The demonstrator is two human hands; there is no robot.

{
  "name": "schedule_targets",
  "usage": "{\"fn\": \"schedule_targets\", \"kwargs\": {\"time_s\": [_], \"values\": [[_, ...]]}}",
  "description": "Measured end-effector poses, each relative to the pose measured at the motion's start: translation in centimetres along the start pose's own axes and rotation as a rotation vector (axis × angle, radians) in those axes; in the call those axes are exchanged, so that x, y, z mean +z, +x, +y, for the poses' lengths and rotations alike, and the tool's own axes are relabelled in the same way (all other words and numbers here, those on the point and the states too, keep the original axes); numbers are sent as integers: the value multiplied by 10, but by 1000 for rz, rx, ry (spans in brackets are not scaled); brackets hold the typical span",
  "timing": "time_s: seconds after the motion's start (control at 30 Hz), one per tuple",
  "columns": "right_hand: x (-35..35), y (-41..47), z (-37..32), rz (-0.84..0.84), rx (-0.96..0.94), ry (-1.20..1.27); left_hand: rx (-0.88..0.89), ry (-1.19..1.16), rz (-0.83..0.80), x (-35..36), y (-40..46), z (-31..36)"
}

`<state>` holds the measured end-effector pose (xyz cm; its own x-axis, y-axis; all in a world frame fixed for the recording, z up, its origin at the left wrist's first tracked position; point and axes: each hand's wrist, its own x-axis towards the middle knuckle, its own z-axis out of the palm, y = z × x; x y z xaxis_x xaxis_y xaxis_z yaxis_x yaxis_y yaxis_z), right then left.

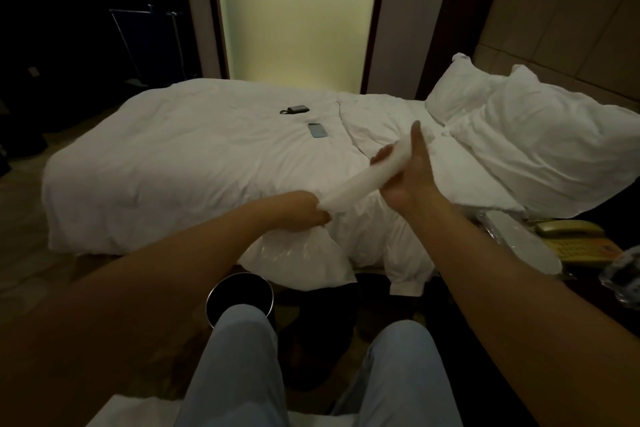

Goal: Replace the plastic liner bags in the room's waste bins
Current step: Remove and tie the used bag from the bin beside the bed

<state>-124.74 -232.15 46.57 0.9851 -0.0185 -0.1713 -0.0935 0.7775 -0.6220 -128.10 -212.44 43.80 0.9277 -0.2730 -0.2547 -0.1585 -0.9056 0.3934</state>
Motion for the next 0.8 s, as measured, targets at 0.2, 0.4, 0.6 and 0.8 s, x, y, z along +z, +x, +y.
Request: {"fn": "schedule_targets", "kwargs": {"time_s": [0.2, 0.4, 0.6, 0.8], "values": [[16, -25, 50, -71, 113, -226, -1, -164, -51, -10, 5, 16], [51, -31, 42, 14, -131, -507, 9, -426, -67, -12, -4, 3], [29, -1, 47, -34, -396, -2015, 118, 230, 30, -14, -7, 22], [23, -4, 39, -42, 544, -2026, 408, 935, 443, -9, -1, 29]]}}
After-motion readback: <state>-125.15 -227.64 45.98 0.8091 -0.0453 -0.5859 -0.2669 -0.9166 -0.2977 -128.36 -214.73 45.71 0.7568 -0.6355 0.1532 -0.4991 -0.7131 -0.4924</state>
